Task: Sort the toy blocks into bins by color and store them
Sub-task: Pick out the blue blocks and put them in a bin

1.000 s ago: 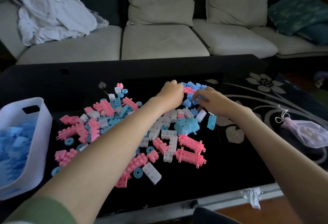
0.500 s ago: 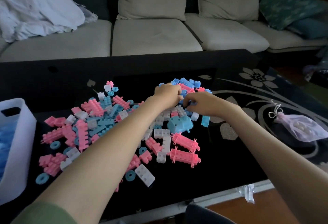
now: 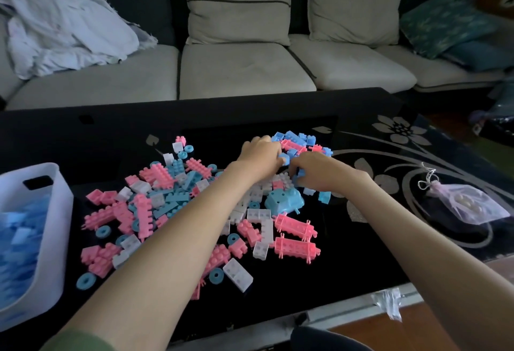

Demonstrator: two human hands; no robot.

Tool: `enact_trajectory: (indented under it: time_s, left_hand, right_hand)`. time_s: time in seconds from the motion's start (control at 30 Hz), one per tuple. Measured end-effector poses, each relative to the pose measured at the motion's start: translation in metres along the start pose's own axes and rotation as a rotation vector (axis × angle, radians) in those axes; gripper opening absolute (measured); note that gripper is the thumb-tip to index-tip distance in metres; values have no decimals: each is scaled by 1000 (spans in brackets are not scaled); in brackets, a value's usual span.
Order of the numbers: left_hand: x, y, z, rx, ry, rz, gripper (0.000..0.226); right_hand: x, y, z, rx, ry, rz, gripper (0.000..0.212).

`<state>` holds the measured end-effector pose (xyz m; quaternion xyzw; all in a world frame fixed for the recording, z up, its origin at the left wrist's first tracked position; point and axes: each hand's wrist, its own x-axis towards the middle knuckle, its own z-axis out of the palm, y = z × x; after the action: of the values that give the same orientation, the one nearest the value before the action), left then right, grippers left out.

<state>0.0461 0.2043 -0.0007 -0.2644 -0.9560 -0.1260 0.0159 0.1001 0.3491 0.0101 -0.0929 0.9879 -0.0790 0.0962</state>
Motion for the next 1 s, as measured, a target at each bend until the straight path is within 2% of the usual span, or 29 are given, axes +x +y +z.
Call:
enact_trajectory:
  time_s: [0.17, 0.27, 0.4, 0.53, 0.6, 0.67, 0.77, 0.9, 1.0]
  left_hand:
    - [-27, -35, -48, 30, 66, -101, 25]
    - [-58, -66, -79, 79, 66, -202, 30]
    - [-126, -126, -123, 136, 65, -356, 31]
    - [-211, -183, -157, 184, 45, -505, 29]
    - [-245, -200, -166, 196, 25, -568, 27]
    - [-272, -210, -168, 190, -30, -617, 20]
    - [-298, -217, -165, 167, -89, -671, 16]
    - [-311, -222, -159, 72, -36, -674, 16]
    - [-310, -220, -153, 19, 4, -628, 17]
  right_hand:
    - [0, -24, -24, 79, 246, 0, 18]
    - [5, -64, -35, 190, 281, -118, 17]
    - [13, -153, -33, 276, 287, -367, 16]
    - [15, -259, -10, 330, 230, -627, 17]
    - [14, -300, 0, 392, 197, -691, 19]
    - [13, -332, 9, 410, 139, -705, 21]
    - [14, -359, 18, 286, 11, -677, 34]
    - [17, -364, 30, 131, -130, -647, 72]
    - [19, -357, 35, 138, -161, -658, 78]
